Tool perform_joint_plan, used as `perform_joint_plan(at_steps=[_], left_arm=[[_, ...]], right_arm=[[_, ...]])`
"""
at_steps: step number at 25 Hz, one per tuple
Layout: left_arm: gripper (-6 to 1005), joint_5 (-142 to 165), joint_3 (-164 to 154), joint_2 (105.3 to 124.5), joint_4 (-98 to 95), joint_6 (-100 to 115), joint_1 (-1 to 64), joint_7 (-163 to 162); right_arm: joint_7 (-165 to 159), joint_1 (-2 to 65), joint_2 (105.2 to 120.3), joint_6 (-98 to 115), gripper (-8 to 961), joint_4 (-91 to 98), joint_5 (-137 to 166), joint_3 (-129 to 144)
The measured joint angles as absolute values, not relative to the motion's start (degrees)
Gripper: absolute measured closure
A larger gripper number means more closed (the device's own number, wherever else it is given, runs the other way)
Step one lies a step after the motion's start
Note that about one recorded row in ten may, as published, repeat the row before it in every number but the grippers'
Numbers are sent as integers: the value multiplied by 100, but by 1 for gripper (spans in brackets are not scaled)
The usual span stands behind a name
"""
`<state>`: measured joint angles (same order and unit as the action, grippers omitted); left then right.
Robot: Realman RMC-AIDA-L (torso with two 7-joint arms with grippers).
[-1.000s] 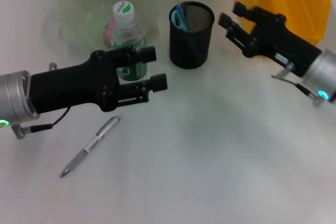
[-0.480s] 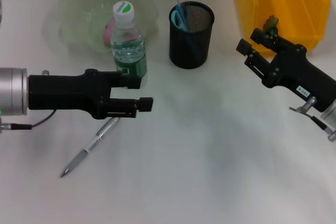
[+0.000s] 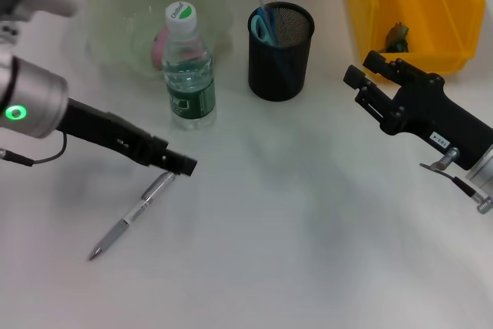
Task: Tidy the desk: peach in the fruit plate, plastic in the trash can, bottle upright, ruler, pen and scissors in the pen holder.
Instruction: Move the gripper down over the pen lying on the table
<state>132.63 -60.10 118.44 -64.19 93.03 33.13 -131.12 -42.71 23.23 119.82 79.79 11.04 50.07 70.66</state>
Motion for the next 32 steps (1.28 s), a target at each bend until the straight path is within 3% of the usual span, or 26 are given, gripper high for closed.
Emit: perform_joint_plan(at_steps=[15, 32], left_arm=[[275, 14242, -7067, 11884, -6228, 8769, 3788, -14767], [274, 14693, -7285, 11882, -5892, 8402, 3817, -15017]], right_arm=[[-4271, 2348, 11988, 7961, 518, 1044, 5009, 7059], [-4271, 2777, 11982, 7387, 519, 1097, 4994, 7058]])
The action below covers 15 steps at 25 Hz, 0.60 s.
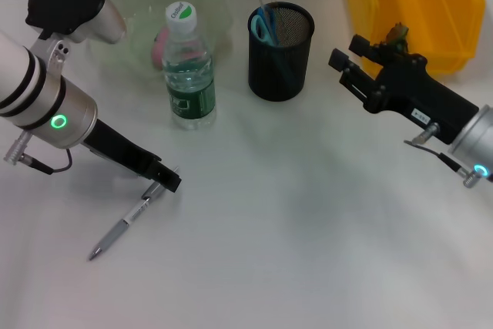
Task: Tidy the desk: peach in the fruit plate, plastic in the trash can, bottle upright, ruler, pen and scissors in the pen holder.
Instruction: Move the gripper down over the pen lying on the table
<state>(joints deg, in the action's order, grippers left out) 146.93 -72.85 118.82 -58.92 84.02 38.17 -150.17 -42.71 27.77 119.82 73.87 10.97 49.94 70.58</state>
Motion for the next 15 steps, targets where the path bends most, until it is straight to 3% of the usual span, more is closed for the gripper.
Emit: perform_joint_plan(at_steps=[15], left_arm=[[274, 14997, -7430, 11882, -5908, 8565, 4083, -15022]], right_arm=[[-4288, 3032, 11986, 7216, 518, 1055, 4803, 6909]])
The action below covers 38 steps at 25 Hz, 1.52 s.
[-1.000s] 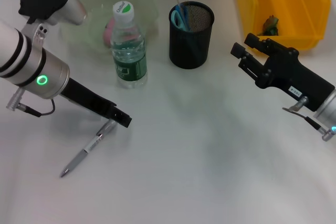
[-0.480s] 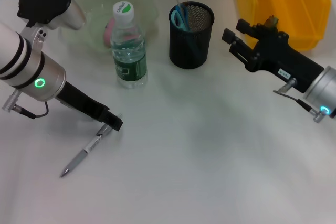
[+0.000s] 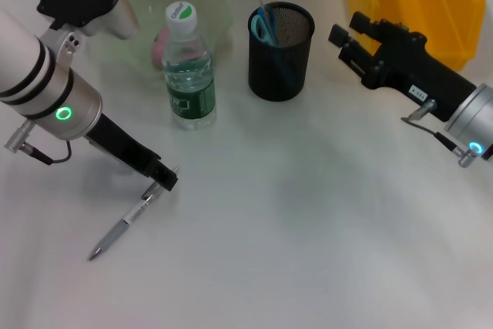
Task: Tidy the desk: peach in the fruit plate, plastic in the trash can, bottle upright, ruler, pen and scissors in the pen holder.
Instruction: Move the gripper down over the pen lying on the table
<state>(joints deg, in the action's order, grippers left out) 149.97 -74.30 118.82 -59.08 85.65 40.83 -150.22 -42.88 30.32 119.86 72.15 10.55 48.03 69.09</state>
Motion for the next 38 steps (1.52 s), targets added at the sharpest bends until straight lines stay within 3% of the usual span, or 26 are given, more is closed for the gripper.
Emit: perform_joint_plan(at_steps=[38], left_arm=[[275, 15151, -8318, 11909, -5679, 8586, 4430, -15415]], right_arm=[[-4342, 2953, 11988, 7445, 519, 801, 4684, 6934]])
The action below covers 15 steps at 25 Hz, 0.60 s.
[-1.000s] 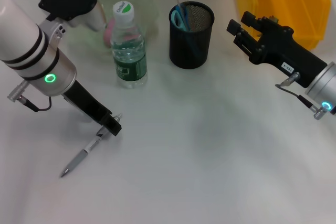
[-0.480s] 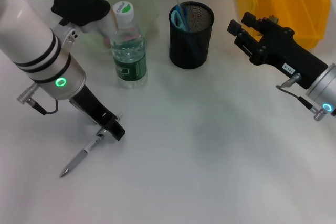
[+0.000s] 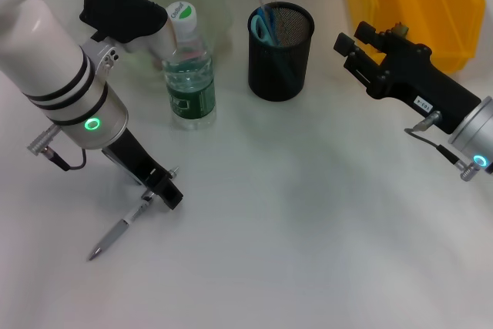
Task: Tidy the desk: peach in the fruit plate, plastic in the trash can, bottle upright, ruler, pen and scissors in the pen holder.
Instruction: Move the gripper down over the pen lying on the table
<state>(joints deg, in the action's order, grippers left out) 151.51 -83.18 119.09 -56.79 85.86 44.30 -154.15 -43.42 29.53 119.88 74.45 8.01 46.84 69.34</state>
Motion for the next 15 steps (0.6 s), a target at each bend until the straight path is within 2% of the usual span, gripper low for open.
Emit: perform_joint_plan(at_steps=[15], left_arm=[[273, 15188, -8426, 11909, -5682, 8586, 4472, -15460]], right_arm=[[-4342, 2953, 11988, 7444, 519, 782, 4685, 6934]])
